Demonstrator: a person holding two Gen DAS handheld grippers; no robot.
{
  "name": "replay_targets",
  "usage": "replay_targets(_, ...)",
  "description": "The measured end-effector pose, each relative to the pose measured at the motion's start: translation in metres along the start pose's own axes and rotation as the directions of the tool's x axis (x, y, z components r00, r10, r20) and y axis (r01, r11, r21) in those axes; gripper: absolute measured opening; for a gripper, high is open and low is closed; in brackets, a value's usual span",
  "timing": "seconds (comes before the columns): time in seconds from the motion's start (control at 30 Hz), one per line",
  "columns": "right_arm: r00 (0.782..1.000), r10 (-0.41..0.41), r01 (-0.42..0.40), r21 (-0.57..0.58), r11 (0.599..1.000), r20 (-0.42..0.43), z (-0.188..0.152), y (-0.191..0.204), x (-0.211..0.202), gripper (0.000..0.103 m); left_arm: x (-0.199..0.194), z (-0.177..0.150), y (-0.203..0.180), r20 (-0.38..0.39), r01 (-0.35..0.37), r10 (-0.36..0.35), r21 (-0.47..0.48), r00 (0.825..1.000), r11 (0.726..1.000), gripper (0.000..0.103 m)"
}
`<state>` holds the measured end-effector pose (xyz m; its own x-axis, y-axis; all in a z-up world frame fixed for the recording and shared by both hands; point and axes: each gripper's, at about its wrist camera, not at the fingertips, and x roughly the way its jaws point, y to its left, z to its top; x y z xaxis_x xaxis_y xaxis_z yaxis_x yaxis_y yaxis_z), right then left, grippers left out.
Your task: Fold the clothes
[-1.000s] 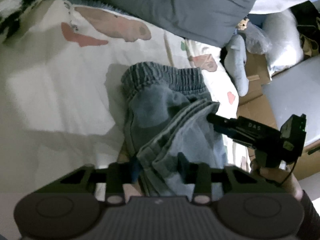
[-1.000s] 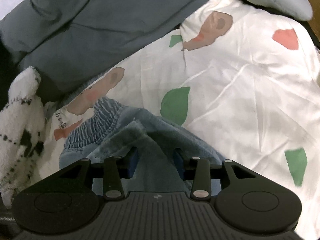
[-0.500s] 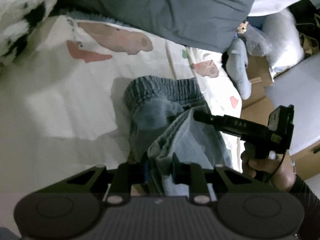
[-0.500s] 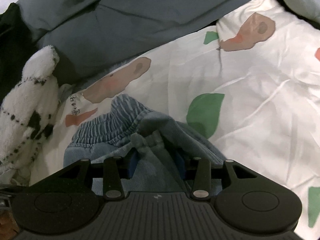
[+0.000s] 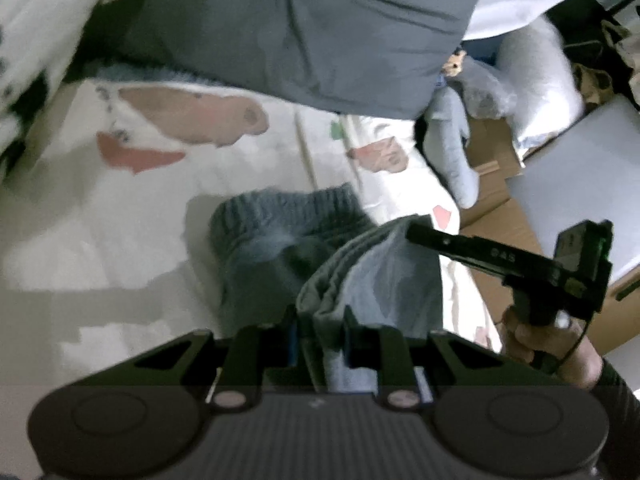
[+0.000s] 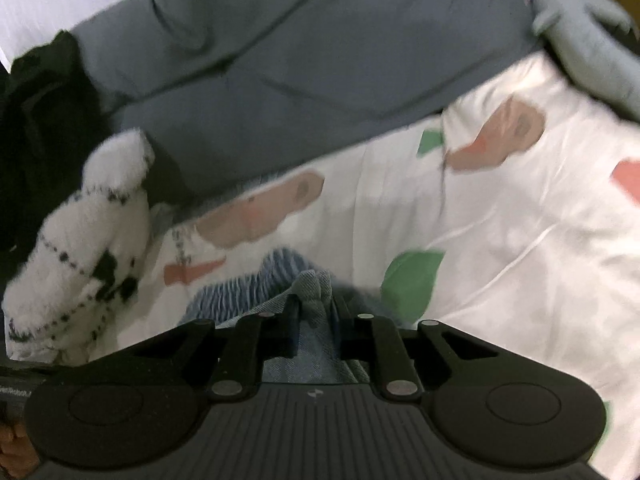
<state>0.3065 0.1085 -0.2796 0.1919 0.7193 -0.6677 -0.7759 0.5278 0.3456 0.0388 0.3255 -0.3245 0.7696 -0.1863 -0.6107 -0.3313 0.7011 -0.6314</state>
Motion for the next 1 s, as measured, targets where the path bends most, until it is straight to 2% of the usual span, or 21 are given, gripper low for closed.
replay_targets(0.17, 0.998, -0.034, 0.035, -0.02, 0.999, 0.055, 0.015, 0.003, -0.024, 0.015, 0.003, 0.014, -0.011, 0.02, 0.008, -0.009, 0.029, 1.0, 1.0, 0.021)
replay_targets(0.3, 0.996, -0.057, 0.059, -0.023, 0.998, 0.067, 0.024, 0.003, -0.022, 0.015, 0.01, 0.028, -0.013, 0.024, 0.003, -0.004, 0.042, 1.0, 0.999, 0.021)
replay_targets(0.6, 0.991, -0.129, 0.129, -0.009, 0.992, 0.037, 0.033, -0.005, 0.007, 0.015, 0.043, 0.051, -0.005, -0.024, -0.023, 0.026, 0.09, 0.999, 0.996, 0.021)
replay_targets(1.0, 0.988, -0.151, 0.151, -0.005, 0.989, 0.016, 0.039, -0.007, 0.023, 0.015, 0.046, 0.062, -0.006, -0.027, -0.062, 0.065, 0.114, 0.998, 0.992, 0.021)
